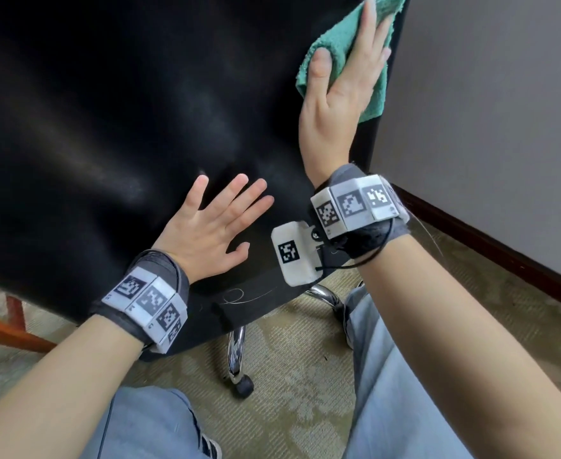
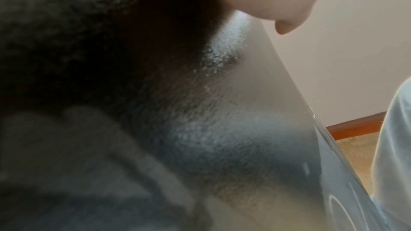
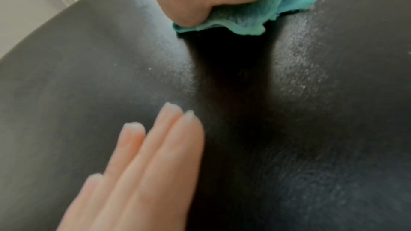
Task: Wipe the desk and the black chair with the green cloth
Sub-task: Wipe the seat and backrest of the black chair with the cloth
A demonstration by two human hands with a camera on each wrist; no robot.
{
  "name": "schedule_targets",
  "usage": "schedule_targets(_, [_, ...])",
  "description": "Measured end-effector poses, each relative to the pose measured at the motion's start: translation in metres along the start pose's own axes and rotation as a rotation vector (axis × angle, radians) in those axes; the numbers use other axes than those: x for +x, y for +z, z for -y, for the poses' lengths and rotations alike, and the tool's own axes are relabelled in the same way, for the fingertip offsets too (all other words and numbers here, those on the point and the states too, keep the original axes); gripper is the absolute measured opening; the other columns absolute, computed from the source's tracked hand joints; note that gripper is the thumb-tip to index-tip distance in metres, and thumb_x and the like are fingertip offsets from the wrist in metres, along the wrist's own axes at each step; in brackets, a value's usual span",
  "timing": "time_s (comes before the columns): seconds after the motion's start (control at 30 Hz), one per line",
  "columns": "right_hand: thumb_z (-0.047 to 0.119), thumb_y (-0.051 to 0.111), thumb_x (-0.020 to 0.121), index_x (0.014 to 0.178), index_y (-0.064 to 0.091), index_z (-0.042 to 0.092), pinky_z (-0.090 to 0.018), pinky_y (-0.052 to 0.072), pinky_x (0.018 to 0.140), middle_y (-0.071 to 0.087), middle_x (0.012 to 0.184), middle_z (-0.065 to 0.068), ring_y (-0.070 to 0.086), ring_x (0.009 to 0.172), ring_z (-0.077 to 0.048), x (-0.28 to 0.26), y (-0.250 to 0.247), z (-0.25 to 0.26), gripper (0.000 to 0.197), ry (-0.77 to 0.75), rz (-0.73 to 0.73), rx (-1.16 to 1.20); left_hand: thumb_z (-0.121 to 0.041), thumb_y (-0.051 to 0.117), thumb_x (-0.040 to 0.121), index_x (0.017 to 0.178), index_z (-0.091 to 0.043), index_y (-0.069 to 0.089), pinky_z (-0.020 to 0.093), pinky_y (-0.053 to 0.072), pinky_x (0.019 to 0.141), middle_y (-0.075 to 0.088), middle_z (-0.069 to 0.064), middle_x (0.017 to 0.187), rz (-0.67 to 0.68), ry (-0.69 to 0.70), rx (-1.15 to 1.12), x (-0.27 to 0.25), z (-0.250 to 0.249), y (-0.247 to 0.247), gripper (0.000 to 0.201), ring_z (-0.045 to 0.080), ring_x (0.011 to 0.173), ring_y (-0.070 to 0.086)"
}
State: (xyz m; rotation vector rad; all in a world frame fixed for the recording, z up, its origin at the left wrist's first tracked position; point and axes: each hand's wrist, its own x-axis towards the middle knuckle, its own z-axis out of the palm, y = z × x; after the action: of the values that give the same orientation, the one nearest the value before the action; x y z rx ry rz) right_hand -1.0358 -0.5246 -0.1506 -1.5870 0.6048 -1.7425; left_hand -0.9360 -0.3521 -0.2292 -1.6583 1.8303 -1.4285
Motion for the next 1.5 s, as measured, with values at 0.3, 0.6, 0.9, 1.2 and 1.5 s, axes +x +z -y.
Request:
schedule_targets(0.3, [0.010, 0.042, 0.096, 0.128, 0.038, 0.008, -0.008, 0.037, 0.088, 0.045, 0.130, -0.011, 0.047, 0.115, -0.022, -0.031, -0.021, -0.055, 0.032, 0.488, -0.082, 0.146, -0.051, 0.029, 0.084, 0.152, -0.015, -0.003, 0.051, -0.009, 0.115, -0.017, 0.006, 0.158, -0.008, -0.008, -0.025, 0.010, -0.006, -0.001, 0.083, 0.023, 0.145, -0.016])
schedule_targets(0.6, [0.012, 0.039, 0.097, 0.138, 0.026, 0.009, -0.018, 0.034, 0.082, 0.042, 0.115, -0.003, 0.045, 0.103, -0.016, -0.113, -0.061, -0.113, 0.043, 0.969, 0.133, -0.010, -0.048, 0.031, 0.084, 0.152, -0.014, -0.002, 0.051, -0.008, 0.114, -0.016, 0.005, 0.158, -0.001, -0.001, -0.070, 0.011, -0.005, -0.002, 0.083, 0.021, 0.145, -0.016])
schedule_targets(0.9, [0.011, 0.047, 0.088, 0.119, 0.035, 0.024, -0.047, 0.028, 0.112, 0.025, 0.149, -0.020, 0.025, 0.140, -0.031, -0.033, -0.013, -0.022, 0.036, 0.337, -0.003, 0.232, -0.050, 0.032, 0.084, 0.152, -0.015, 0.002, 0.051, -0.009, 0.114, -0.013, 0.005, 0.158, -0.008, -0.002, -0.050, 0.002, -0.002, -0.001, 0.082, 0.022, 0.145, -0.012])
schedule_targets(1.2, [0.013, 0.039, 0.098, 0.135, 0.034, 0.009, -0.011, 0.041, 0.067, 0.053, 0.114, -0.006, 0.056, 0.083, -0.014, -0.015, -0.037, -0.080, 0.037, 0.729, -0.199, 0.123, -0.050, 0.029, 0.085, 0.152, -0.016, 0.001, 0.052, -0.009, 0.115, -0.014, 0.007, 0.158, -0.016, 0.062, -0.012, -0.001, 0.005, 0.002, 0.080, 0.023, 0.145, -0.014])
schedule_targets(1.5, [0.013, 0.040, 0.098, 0.137, 0.031, 0.010, -0.003, 0.036, 0.056, 0.050, 0.113, -0.005, 0.051, 0.093, -0.017, -0.101, -0.062, -0.106, 0.040, 0.982, -0.173, 0.000, -0.046, 0.034, 0.084, 0.152, -0.019, 0.006, 0.049, -0.006, 0.114, -0.009, 0.002, 0.159, -0.032, 0.026, -0.069, -0.026, 0.013, 0.001, 0.078, 0.019, 0.146, -0.008])
